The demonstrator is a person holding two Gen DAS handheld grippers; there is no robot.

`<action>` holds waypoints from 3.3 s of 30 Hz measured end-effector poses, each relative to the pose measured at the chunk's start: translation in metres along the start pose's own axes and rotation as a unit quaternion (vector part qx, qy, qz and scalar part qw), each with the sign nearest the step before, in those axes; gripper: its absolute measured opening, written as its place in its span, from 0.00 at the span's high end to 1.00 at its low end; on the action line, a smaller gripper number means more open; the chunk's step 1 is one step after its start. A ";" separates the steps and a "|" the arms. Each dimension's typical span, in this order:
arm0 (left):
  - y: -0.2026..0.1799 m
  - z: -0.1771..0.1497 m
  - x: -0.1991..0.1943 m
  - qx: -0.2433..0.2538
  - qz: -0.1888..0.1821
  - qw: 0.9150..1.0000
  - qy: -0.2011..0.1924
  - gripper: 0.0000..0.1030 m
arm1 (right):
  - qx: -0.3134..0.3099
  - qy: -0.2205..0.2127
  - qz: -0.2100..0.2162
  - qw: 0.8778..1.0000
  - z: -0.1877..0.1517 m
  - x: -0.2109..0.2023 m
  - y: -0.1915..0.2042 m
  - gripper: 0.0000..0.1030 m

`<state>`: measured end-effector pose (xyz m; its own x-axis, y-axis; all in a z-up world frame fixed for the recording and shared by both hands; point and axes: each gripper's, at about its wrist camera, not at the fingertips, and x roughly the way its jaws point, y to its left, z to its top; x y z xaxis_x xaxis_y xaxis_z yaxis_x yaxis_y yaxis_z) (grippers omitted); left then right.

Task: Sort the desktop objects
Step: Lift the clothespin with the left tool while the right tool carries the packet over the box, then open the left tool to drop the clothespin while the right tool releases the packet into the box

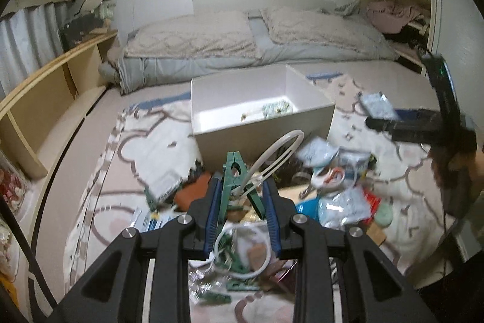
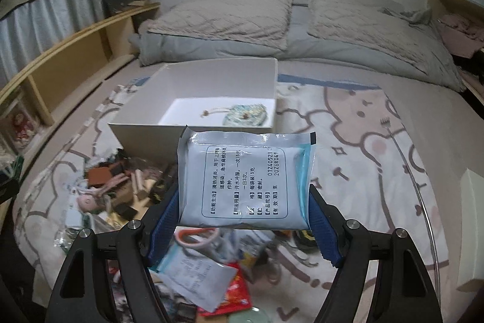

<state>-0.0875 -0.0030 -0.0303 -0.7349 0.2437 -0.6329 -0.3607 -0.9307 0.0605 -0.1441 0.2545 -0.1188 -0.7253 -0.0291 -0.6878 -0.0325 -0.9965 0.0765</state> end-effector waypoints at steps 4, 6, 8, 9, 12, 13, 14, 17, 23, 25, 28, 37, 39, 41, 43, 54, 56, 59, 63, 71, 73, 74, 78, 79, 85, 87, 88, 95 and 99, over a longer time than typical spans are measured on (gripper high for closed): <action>-0.008 0.017 -0.003 -0.004 0.002 1.000 -0.019 0.73 | -0.016 -0.011 0.007 1.000 0.004 -0.006 0.013 0.24; -0.011 0.024 -0.005 -0.008 0.003 1.000 -0.029 0.73 | -0.021 -0.015 0.011 1.000 0.006 -0.009 0.017 0.24; -0.012 0.030 -0.006 -0.012 0.004 0.999 -0.036 0.73 | -0.024 -0.022 0.017 0.999 0.009 -0.013 0.023 0.24; -0.012 0.032 -0.006 -0.014 0.004 0.999 -0.038 0.73 | -0.024 -0.024 0.019 0.999 0.010 -0.015 0.025 0.24; -0.013 0.039 -0.003 -0.023 0.010 0.999 -0.045 0.73 | -0.021 -0.034 0.031 0.999 0.017 -0.019 0.030 0.24; -0.013 0.040 -0.002 -0.024 0.012 0.999 -0.046 0.73 | -0.020 -0.039 0.035 0.998 0.022 -0.021 0.032 0.24; -0.013 0.042 -0.001 -0.026 0.014 0.998 -0.047 0.73 | -0.020 -0.042 0.037 0.998 0.024 -0.023 0.033 0.24; -0.013 0.046 0.003 -0.027 0.022 0.998 -0.050 0.73 | -0.025 -0.060 0.042 0.997 0.035 -0.027 0.039 0.24; -0.009 0.049 0.010 -0.036 0.034 0.997 -0.055 0.73 | -0.036 -0.078 0.038 0.996 0.053 -0.025 0.048 0.24; -0.007 0.051 0.015 -0.041 0.036 0.997 -0.054 0.73 | -0.040 -0.083 0.035 0.995 0.060 -0.022 0.051 0.24; -0.004 0.054 0.023 -0.039 0.040 0.997 -0.052 0.73 | -0.028 -0.089 0.028 0.995 0.070 -0.012 0.051 0.24; 0.011 0.070 0.053 -0.054 0.062 0.995 -0.056 0.73 | 0.021 -0.084 0.034 0.996 0.084 0.019 0.048 0.24; 0.013 0.079 0.061 -0.054 0.074 0.994 -0.059 0.73 | 0.019 -0.077 0.033 0.996 0.086 0.027 0.048 0.24; 0.012 0.088 0.067 -0.049 0.081 0.993 -0.069 0.73 | 0.019 -0.075 0.034 0.996 0.088 0.037 0.049 0.24; 0.010 0.096 0.074 -0.043 0.082 0.993 -0.077 0.73 | 0.021 -0.068 0.036 0.997 0.091 0.050 0.047 0.24; 0.011 0.134 0.148 -0.074 0.041 0.994 -0.070 0.73 | 0.011 -0.038 0.021 0.999 0.111 0.094 0.037 0.24; 0.017 0.137 0.163 -0.083 0.039 0.994 -0.062 0.73 | 0.007 -0.033 0.019 0.999 0.116 0.097 0.036 0.24; 0.027 0.138 0.181 -0.096 0.044 0.993 -0.056 0.73 | -0.006 -0.032 0.013 0.999 0.125 0.102 0.035 0.24; 0.041 0.136 0.204 -0.119 0.050 0.991 -0.038 0.73 | -0.003 -0.026 0.014 1.000 0.133 0.114 0.033 0.24; 0.037 0.130 0.229 -0.095 0.067 0.993 -0.017 0.73 | 0.014 0.020 0.016 1.000 0.135 0.154 0.036 0.24; 0.039 0.128 0.233 -0.105 0.063 0.992 -0.013 0.73 | 0.023 0.029 0.012 0.999 0.133 0.164 0.034 0.24; 0.039 0.127 0.235 -0.107 0.063 0.992 -0.012 0.73 | 0.026 0.033 0.010 0.999 0.134 0.168 0.035 0.24; 0.039 0.124 0.243 -0.108 0.065 0.992 -0.004 0.73 | 0.036 0.058 0.003 0.998 0.132 0.186 0.036 0.24; 0.039 0.123 0.245 -0.105 0.065 0.992 -0.002 0.73 | 0.036 0.063 0.001 0.997 0.132 0.190 0.037 0.24; 0.038 0.120 0.257 -0.102 0.064 0.993 0.006 0.73 | 0.039 0.086 -0.003 0.995 0.132 0.210 0.034 0.24; 0.037 0.121 0.259 -0.101 0.063 0.993 0.007 0.73 | 0.045 0.093 -0.002 0.995 0.131 0.215 0.031 0.24; 0.037 0.121 0.260 -0.101 0.061 0.993 0.007 0.73 | 0.050 0.097 -0.004 0.994 0.131 0.217 0.029 0.24; 0.036 0.125 0.269 -0.107 0.062 0.992 0.010 0.73 | 0.049 0.116 -0.015 0.992 0.132 0.231 0.023 0.24; 0.035 0.126 0.274 -0.110 0.062 0.992 0.010 0.73 | 0.054 0.124 -0.013 0.991 0.132 0.236 0.020 0.24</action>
<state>-0.3737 0.0653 -0.1038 -0.7527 0.1209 -0.6472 -0.1336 -0.9906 -0.0297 -0.4062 0.2375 -0.1843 -0.5327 -0.0355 -0.8456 -0.1323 -0.9833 0.1246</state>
